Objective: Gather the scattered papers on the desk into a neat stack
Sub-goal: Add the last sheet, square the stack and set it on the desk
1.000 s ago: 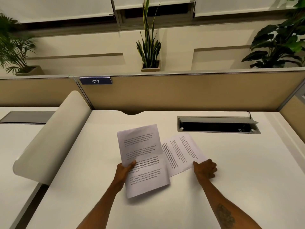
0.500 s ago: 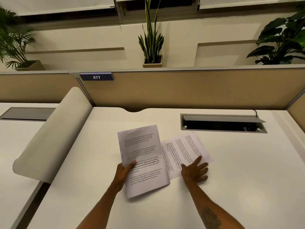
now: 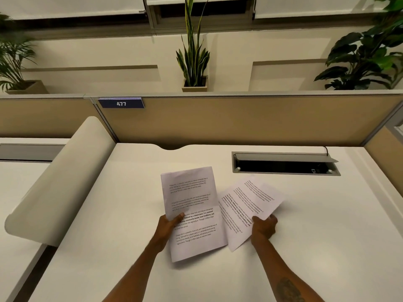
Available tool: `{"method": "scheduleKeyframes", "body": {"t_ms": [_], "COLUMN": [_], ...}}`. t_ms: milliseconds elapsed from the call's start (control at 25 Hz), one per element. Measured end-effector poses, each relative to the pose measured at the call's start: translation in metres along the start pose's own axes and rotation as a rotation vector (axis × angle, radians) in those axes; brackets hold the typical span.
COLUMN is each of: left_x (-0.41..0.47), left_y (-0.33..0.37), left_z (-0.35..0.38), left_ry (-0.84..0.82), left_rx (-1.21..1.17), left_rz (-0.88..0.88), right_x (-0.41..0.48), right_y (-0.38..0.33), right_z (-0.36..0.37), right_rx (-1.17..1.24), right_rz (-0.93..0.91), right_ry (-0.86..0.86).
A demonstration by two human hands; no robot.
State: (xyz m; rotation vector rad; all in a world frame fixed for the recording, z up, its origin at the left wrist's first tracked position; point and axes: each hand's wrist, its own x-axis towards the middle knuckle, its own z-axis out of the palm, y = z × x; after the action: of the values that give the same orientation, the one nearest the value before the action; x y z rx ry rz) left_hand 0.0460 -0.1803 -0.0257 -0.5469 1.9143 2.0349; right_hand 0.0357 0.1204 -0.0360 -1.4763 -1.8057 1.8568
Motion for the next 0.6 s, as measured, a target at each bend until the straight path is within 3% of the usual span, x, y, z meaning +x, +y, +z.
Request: {"method": "scheduleKeyframes", "body": {"t_ms": [160,600], "left_x": [-0.005,-0.031], "left_y": [0.008,0.034], "left_z": [0.009,0.05], "left_ry": [-0.048,-0.118], "left_rx": [0.014,0.062], "left_rz": [-0.012,0.064], "right_x": [0.01,-0.009], "right_y": [0.001,-0.045], "right_z": [-0.025,-0.052], "right_rx": [0.088,0.053], "right_rz": [-0.06,-0.344], "right_ry": [-0.182,-0.747]}}
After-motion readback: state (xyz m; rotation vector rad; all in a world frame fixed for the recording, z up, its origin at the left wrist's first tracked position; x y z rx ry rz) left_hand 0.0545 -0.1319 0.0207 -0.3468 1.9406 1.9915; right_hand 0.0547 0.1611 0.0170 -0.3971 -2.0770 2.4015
